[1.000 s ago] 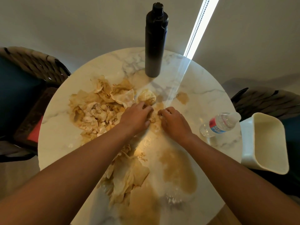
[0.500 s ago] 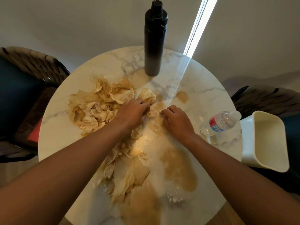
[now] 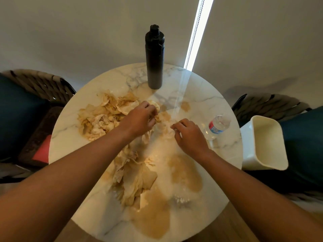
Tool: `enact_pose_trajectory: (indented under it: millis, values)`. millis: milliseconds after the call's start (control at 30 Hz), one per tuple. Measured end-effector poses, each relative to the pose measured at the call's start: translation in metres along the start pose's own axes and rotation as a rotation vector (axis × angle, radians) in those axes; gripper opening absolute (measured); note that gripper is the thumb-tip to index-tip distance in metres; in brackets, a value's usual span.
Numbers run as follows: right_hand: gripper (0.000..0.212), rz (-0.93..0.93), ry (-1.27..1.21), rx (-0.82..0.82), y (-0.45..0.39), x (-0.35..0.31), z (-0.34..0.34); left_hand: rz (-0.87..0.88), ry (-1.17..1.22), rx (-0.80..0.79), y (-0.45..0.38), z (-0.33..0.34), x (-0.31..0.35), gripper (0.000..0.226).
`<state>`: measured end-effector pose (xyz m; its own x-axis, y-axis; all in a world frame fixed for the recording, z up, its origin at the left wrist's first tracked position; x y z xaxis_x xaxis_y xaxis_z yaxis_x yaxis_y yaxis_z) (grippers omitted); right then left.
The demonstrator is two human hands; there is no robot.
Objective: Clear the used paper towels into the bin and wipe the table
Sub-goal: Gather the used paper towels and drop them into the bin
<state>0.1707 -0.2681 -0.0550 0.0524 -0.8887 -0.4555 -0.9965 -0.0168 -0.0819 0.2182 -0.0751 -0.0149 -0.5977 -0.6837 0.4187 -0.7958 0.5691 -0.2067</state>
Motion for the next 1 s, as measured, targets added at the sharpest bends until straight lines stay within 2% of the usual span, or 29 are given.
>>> enact_pose_trajectory:
  millis: [300,533,833,1000]
  values:
    - [0.021,0.039,-0.073,0.026,0.055,0.012,-0.046,0.135,0.035,-0.065,0.008,0.009,0.062,0.014]
    - [0.020,0.147,-0.087,0.070,0.104,0.042,-0.071,0.211,0.077,-0.166,0.006,0.039,0.119,0.017]
    - [0.022,0.301,-0.085,0.105,0.156,0.107,-0.104,0.333,0.104,-0.291,-0.018,0.085,0.193,0.017]
    - [0.020,0.407,-0.086,0.129,0.178,0.140,-0.123,0.341,0.093,-0.352,-0.034,0.109,0.228,0.021]
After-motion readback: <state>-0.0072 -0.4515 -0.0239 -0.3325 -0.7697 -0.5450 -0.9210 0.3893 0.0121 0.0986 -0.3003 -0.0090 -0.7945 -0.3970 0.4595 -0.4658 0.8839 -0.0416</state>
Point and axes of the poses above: each hand's wrist, its own y-axis away from the middle knuckle, its own z-axis out of the palm, x = y × z, the point moved 4 cm from there along -y, towards the middle knuckle, and after that the axes turned 14 degrees about z, right-handed, at the moved point
